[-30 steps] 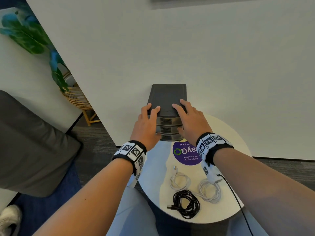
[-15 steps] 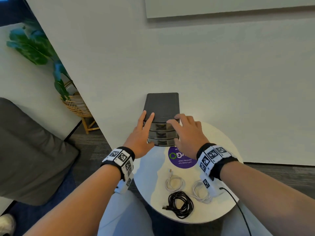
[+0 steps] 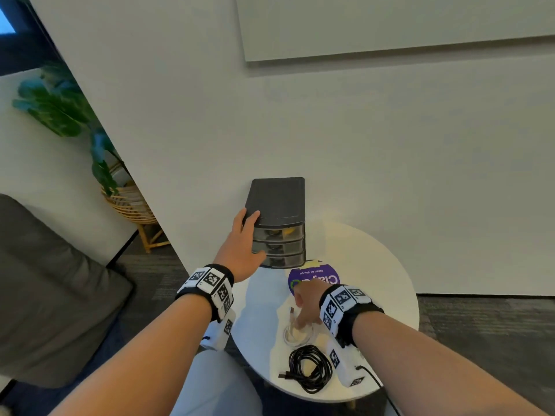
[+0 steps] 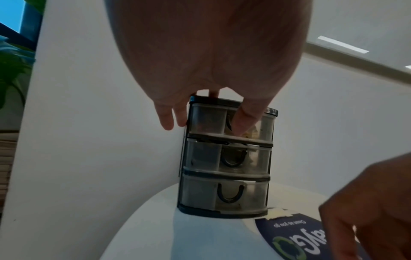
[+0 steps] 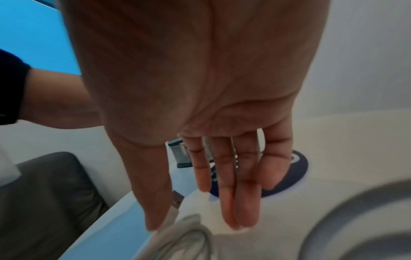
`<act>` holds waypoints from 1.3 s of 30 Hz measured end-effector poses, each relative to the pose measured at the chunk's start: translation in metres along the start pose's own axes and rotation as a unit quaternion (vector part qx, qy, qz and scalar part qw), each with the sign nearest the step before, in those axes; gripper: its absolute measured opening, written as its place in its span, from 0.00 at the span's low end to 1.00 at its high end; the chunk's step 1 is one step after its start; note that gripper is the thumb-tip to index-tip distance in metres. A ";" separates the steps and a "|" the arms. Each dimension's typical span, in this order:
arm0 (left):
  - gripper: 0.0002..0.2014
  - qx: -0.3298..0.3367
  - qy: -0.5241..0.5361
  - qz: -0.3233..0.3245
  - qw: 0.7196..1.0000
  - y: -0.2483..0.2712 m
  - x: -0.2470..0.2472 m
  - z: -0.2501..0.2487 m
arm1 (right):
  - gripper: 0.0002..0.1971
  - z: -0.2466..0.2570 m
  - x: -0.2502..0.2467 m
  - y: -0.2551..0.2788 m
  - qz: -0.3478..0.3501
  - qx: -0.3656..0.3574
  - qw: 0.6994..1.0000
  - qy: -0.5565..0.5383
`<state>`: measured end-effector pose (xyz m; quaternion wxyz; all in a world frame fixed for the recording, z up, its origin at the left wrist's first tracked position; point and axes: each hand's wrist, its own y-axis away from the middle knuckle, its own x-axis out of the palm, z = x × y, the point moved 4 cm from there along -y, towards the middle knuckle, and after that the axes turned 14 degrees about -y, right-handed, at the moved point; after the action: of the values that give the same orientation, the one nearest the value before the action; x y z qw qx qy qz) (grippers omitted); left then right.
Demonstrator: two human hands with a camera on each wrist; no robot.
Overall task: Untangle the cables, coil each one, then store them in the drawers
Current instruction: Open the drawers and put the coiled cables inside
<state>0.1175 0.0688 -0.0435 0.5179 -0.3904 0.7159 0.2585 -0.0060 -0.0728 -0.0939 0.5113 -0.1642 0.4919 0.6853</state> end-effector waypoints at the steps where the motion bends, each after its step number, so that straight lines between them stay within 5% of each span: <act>1: 0.45 -0.006 -0.008 0.000 1.000 0.000 0.000 -0.001 | 0.27 -0.001 0.003 -0.001 0.000 0.004 1.000 -0.004; 4: 0.42 -0.012 -0.068 -0.053 0.996 0.007 -0.004 -0.006 | 0.19 -0.002 0.007 -0.003 0.021 0.001 1.000 0.001; 8: 0.20 0.025 0.006 -0.152 0.988 0.024 -0.015 -0.009 | 0.15 -0.007 -0.005 -0.003 0.006 -0.008 0.997 -0.077; 12: 0.11 0.049 -0.033 0.015 0.998 0.026 0.008 -0.003 | 0.12 -0.014 -0.043 0.004 -0.081 -0.031 0.988 -0.127; 18: 0.34 0.010 -0.142 0.200 0.969 0.024 0.053 -0.005 | 0.35 -0.004 -0.108 0.020 -0.194 -0.142 0.948 -0.207; 21: 0.37 0.008 -0.174 0.210 0.962 0.020 0.064 -0.012 | 0.44 0.004 -0.119 0.016 -0.196 -0.153 0.953 -0.174; 28: 0.40 -0.015 -0.215 0.245 0.945 0.018 0.074 -0.015 | 0.47 0.002 -0.107 0.002 -0.175 -0.104 0.965 -0.165; 39: 0.30 0.008 -0.177 0.306 0.935 0.048 0.050 -0.017 | 0.47 0.000 -0.109 0.001 -0.192 -0.104 0.964 -0.152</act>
<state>0.0604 0.0682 -0.0871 0.5351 -0.0962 0.6994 0.4639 0.0388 -0.1314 -0.0143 0.6817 -0.2018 0.2939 0.6389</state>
